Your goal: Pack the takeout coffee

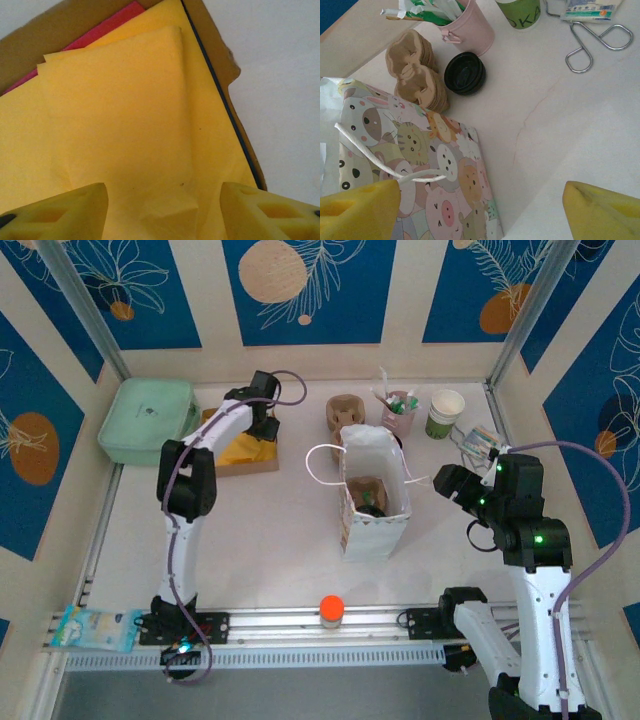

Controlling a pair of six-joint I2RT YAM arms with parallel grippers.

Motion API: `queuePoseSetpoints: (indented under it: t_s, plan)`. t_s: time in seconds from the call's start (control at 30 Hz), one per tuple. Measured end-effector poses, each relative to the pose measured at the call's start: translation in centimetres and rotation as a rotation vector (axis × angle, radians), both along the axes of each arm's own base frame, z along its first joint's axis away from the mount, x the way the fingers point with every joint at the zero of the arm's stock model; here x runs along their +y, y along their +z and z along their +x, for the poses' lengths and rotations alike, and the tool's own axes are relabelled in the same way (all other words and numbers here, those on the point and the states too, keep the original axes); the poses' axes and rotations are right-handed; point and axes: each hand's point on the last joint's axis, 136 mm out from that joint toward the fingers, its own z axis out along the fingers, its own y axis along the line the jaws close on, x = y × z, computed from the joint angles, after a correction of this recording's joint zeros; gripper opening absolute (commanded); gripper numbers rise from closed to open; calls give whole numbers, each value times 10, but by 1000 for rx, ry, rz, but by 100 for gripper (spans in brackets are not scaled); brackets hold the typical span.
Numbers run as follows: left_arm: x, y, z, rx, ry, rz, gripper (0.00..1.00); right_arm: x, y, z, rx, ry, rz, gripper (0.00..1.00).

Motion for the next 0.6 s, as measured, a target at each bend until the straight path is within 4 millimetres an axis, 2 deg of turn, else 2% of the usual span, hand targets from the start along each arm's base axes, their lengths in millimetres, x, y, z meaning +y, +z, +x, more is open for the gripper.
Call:
queuePoseSetpoints:
  t_s: [0.17,0.6]
  plan:
    - [1,-13,-1,24,-6,15,57,0,0,0,0,0,0,85]
    - [7,-21,0,34,-2,37,53,0,-1,1,4,0,0,84]
